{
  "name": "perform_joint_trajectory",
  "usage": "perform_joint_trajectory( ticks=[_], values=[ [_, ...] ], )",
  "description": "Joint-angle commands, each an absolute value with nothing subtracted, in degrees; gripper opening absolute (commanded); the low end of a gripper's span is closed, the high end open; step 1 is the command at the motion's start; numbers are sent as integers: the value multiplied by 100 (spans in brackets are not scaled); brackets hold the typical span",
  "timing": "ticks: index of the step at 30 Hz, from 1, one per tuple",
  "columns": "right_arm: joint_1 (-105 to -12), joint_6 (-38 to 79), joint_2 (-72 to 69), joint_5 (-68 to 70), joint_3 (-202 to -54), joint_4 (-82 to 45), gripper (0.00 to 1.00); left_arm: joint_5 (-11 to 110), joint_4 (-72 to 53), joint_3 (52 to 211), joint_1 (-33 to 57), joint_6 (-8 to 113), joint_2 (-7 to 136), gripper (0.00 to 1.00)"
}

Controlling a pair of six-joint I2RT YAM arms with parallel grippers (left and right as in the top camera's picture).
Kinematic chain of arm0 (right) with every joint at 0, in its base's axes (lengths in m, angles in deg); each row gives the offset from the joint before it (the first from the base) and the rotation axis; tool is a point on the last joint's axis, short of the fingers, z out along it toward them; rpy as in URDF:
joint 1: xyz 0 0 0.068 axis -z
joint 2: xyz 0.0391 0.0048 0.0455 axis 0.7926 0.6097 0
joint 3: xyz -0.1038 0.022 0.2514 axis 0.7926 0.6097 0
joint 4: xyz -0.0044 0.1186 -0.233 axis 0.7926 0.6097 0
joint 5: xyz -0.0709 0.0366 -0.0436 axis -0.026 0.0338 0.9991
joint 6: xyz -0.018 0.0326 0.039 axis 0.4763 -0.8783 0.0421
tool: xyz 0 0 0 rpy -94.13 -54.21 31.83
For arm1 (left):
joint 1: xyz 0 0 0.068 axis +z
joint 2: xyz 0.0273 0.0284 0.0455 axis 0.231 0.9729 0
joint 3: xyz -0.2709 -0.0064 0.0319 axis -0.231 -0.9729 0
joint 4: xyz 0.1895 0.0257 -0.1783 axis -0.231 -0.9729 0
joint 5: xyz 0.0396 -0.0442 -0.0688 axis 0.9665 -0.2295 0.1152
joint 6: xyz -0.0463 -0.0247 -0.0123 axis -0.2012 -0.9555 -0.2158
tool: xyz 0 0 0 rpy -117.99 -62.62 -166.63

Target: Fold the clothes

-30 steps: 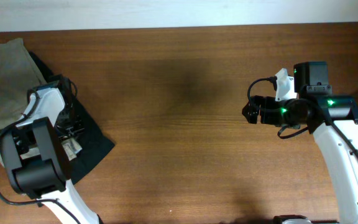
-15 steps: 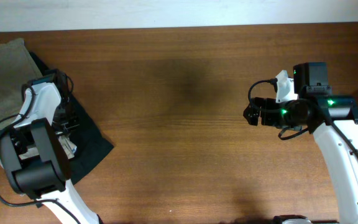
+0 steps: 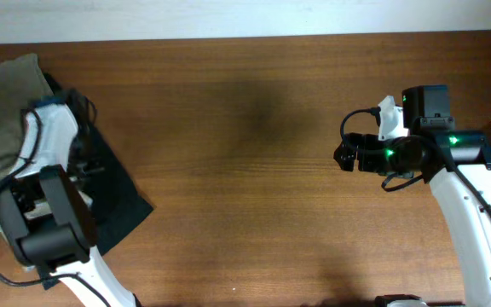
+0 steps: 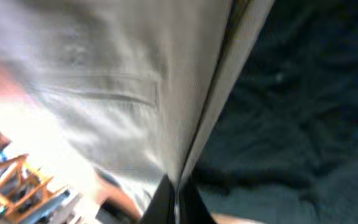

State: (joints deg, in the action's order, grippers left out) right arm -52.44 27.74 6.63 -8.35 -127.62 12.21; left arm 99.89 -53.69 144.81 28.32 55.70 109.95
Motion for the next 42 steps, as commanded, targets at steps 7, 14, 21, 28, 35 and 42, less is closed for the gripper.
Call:
perform_joint_trajectory(
  ticks=[7, 14, 21, 28, 35, 42],
  values=[
    [-5275, 2831, 666, -760, -12869, 1203, 99, 8951, -7207, 20468, 2058, 6440, 10626, 0],
    [-4958, 2101, 663, -679, -12871, 1107, 99, 8212, -6296, 20754, 242, 6419, 10606, 0],
    [-2394, 1939, 161, -1267, -12941, 1146, 99, 7460, -2989, 20789, -3187, 7590, 10604, 0],
    [-1935, 2365, 75, -1475, -12941, 1350, 99, 9862, -4418, 20787, -1773, 7616, 10641, 52],
    [-1937, 2389, 75, -1475, -12941, 1350, 99, 8146, -5480, 20442, 275, 7765, 10766, 99],
    [-1942, 3316, 73, -2948, -12941, 1555, 99, 6876, -6471, 19895, -235, 8222, 12645, 46]
  ],
)
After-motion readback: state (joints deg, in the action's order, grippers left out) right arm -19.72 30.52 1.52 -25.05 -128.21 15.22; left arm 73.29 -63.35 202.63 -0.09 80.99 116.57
